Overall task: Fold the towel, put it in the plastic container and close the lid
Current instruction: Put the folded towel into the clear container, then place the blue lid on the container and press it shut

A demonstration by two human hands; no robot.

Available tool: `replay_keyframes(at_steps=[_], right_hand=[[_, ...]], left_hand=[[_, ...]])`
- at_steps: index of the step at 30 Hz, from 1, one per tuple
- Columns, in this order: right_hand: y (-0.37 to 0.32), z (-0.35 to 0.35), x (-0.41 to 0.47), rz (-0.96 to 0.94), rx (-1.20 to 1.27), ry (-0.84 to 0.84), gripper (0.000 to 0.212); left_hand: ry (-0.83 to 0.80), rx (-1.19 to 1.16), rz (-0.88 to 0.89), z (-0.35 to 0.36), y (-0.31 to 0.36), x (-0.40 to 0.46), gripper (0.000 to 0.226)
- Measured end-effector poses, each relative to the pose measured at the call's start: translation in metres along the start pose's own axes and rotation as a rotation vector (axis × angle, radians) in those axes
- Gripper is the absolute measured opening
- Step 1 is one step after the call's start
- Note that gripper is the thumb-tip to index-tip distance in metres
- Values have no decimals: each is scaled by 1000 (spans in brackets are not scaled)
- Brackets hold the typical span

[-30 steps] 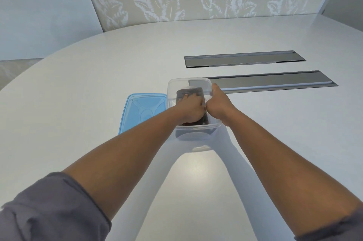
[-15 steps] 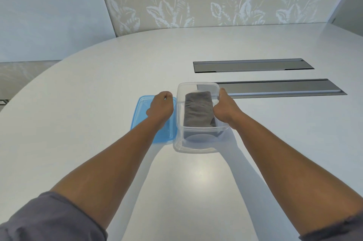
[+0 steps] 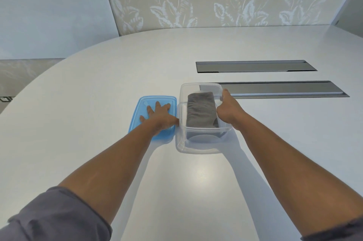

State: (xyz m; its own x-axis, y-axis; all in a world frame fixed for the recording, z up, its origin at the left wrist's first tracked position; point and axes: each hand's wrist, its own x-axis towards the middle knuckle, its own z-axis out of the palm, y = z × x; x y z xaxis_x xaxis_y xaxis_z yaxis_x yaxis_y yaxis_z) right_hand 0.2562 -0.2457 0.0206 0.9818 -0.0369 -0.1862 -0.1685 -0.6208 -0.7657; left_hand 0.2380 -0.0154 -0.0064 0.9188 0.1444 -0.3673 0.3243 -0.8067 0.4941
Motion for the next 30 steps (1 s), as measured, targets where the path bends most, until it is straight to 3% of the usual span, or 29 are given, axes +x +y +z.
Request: replay_keyframes(at_steps=[4, 8, 18, 24, 30], right_hand=[[-1, -1, -3, 10, 0, 0, 60], [-2, -2, -5, 12, 4, 2, 61], [-8, 4, -17, 20, 70, -13, 67], [-13, 12, -26, 44, 172, -39, 74], [-20, 9, -40, 65, 314, -87, 99]], left_hand=[[-20, -153, 20, 0, 4, 2, 92], [132, -496, 80, -27, 22, -7, 85], [181, -590, 262, -104, 68, -63, 43], [217, -645, 263, -117, 79, -81, 79], [262, -783, 293, -128, 78, -91, 81]])
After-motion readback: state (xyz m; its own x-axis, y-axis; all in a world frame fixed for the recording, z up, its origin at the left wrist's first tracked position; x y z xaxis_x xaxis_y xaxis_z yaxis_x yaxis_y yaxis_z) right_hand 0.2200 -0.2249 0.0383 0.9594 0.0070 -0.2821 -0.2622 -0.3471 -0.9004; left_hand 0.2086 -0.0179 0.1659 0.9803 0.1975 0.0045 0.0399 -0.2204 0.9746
